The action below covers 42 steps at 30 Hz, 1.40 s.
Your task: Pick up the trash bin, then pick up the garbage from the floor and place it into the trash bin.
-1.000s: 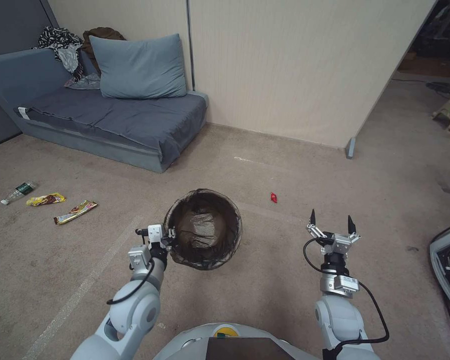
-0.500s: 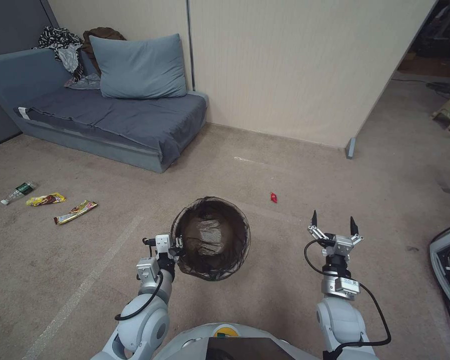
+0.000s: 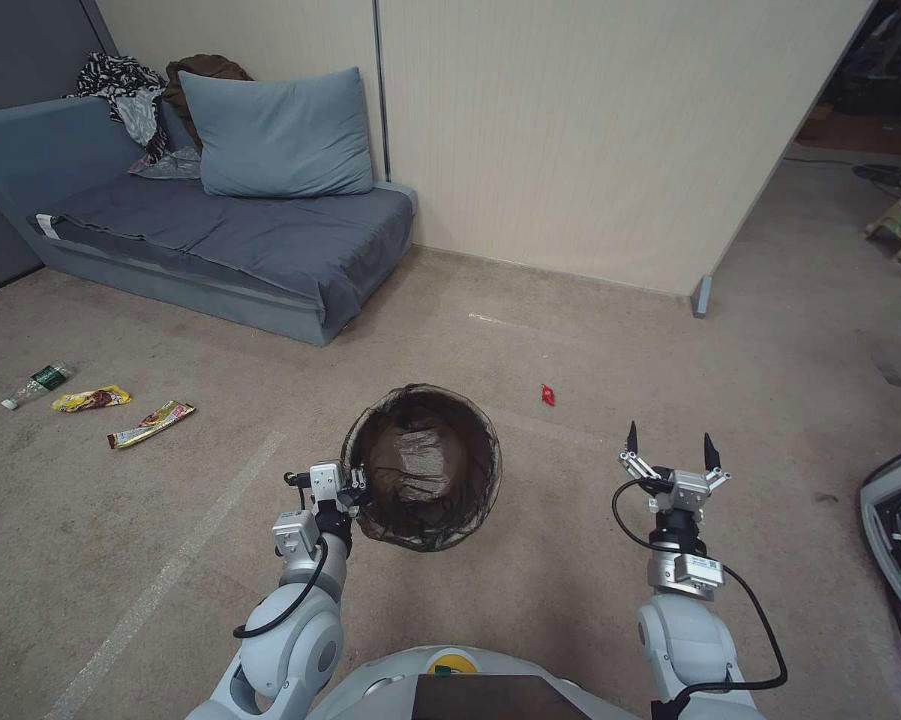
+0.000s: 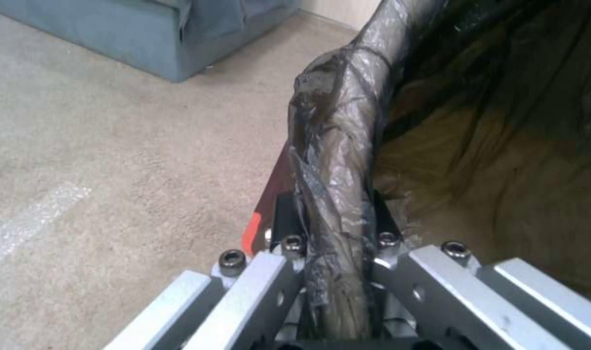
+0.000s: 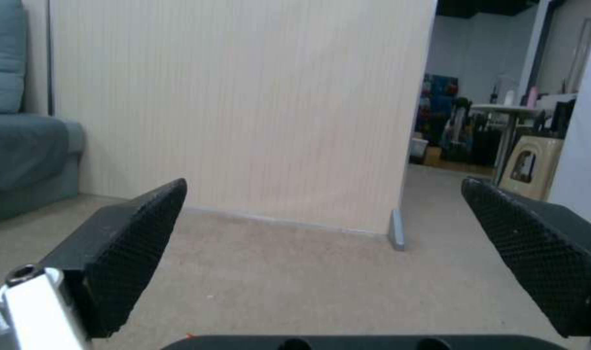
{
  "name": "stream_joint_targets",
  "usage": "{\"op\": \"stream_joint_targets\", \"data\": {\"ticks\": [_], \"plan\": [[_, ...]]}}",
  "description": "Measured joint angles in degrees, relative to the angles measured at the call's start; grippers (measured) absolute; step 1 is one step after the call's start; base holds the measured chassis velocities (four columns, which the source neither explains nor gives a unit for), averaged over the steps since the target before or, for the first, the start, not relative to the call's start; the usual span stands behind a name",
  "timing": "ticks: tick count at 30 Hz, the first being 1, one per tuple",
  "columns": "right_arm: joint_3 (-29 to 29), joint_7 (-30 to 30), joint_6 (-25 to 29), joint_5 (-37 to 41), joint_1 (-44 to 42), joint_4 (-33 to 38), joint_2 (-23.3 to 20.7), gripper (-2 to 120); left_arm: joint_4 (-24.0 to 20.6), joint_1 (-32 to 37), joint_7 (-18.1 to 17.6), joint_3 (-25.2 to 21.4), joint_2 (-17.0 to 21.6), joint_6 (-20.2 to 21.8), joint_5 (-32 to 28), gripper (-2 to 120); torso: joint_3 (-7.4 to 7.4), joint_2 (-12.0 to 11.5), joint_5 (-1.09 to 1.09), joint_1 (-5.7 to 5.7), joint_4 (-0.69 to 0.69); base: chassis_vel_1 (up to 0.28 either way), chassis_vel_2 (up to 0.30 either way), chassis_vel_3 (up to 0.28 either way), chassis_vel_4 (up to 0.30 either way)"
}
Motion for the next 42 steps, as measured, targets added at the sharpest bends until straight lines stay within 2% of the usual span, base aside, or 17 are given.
{"op": "stream_joint_targets", "data": {"ticks": [12, 42], "plan": [[-0.14, -0.46, -0.02, 0.08, -0.18, -0.12, -0.26, 100, 0.1, -0.47, -0.12, -0.09, -1.03, -0.12, -0.07, 2, 0.0, 0.0, 0.0, 0.0, 0.0, -0.061, 0.051, 0.065, -0.056], [-0.39, -0.49, -0.21, 0.33, 0.1, -0.05, -0.41, 100, 0.78, -1.26, -0.11, 0.01, -1.65, -0.4, -0.08, 2, 0.0, 0.0, -0.02, 0.01, -0.01, -0.204, 0.202, 0.204, -0.205]]}}
